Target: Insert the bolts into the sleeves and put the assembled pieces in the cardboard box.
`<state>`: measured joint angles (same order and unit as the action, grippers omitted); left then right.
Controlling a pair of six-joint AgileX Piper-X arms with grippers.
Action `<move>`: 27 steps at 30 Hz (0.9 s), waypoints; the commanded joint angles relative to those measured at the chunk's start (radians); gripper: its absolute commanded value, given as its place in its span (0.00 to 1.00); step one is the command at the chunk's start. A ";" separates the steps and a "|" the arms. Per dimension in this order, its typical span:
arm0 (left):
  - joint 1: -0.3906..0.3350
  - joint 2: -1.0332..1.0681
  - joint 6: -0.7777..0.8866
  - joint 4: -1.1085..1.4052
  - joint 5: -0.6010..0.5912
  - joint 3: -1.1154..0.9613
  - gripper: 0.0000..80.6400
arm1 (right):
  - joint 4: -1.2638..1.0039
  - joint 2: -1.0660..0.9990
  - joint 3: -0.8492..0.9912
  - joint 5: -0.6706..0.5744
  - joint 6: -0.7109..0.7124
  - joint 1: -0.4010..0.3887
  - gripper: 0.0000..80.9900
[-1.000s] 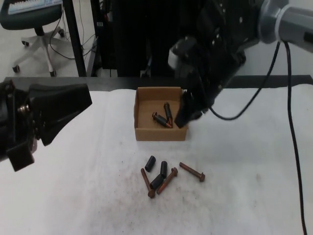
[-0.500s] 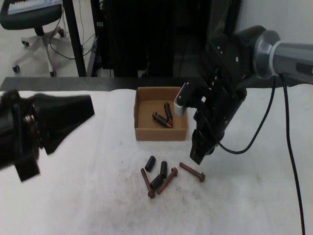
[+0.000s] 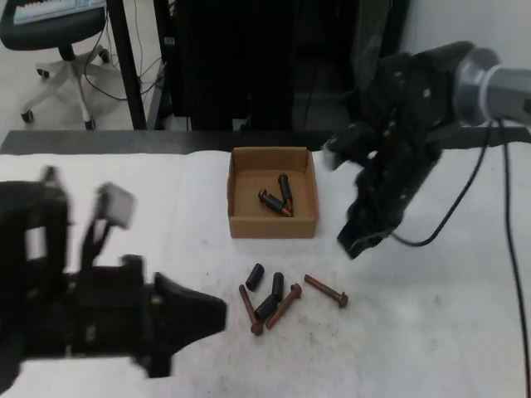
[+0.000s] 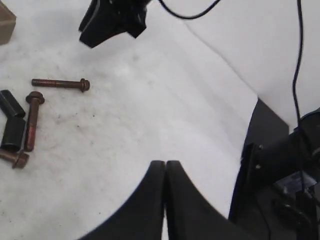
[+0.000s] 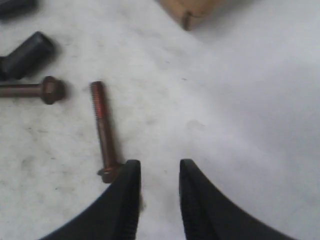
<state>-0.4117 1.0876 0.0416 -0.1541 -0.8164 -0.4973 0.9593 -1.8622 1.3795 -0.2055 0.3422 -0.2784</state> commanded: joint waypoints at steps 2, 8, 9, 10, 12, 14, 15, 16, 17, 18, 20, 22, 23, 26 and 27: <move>-0.062 0.101 -0.149 -0.006 0.093 -0.079 0.00 | 0.014 0.012 -0.002 -0.121 -0.065 0.103 0.32; -0.143 0.360 -0.534 -0.150 0.219 -0.281 0.00 | 0.033 0.064 -0.004 -0.258 -0.065 0.217 0.32; -0.151 0.406 -0.587 -0.178 0.231 -0.322 0.00 | 0.033 0.076 -0.004 -0.273 -0.065 0.231 0.32; -0.156 0.448 -0.618 -0.202 0.255 -0.363 0.00 | 0.033 0.089 -0.004 -0.292 -0.065 0.243 0.32; -0.163 0.517 -0.621 -0.249 0.307 -0.432 0.00 | 0.033 0.114 -0.004 -0.340 -0.061 0.260 0.32; -0.163 0.557 -0.589 -0.290 0.367 -0.493 0.00 | 0.032 0.132 -0.004 -0.400 -0.052 0.267 0.32; -0.163 0.571 -0.557 -0.300 0.386 -0.514 0.00 | 0.033 0.140 -0.004 -0.428 -0.042 0.267 0.32; -0.163 0.578 -0.524 -0.300 0.396 -0.527 0.00 | 0.034 0.146 -0.004 -0.443 -0.030 0.267 0.32; -0.163 0.578 -0.506 -0.300 0.395 -0.534 0.00 | 0.034 0.148 -0.004 -0.443 -0.026 0.263 0.32; -0.163 0.578 -0.504 -0.295 0.395 -0.536 0.00 | 0.034 0.148 -0.004 -0.443 -0.027 0.258 0.32; -0.165 0.578 -0.483 -0.295 0.395 -0.539 0.00 | 0.034 0.148 -0.010 -0.441 -0.029 0.251 0.32; -0.165 0.578 -0.402 -0.303 0.393 -0.539 0.00 | 0.034 0.148 -0.024 -0.441 -0.037 0.242 0.32; -0.165 0.580 -0.373 -0.313 0.388 -0.539 0.01 | 0.034 0.148 -0.030 -0.441 -0.037 0.239 0.32; -0.176 0.580 -0.342 -0.353 0.365 -0.539 0.19 | 0.033 0.148 -0.054 -0.446 -0.039 0.219 0.32; -0.184 0.580 -0.328 -0.361 0.365 -0.539 0.30 | 0.033 0.148 -0.061 -0.446 -0.039 0.214 0.32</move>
<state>-0.5803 1.6692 -0.3198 -0.4905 -0.4366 -1.0289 0.9860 -1.7257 1.3366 -0.6295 0.3064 -0.0463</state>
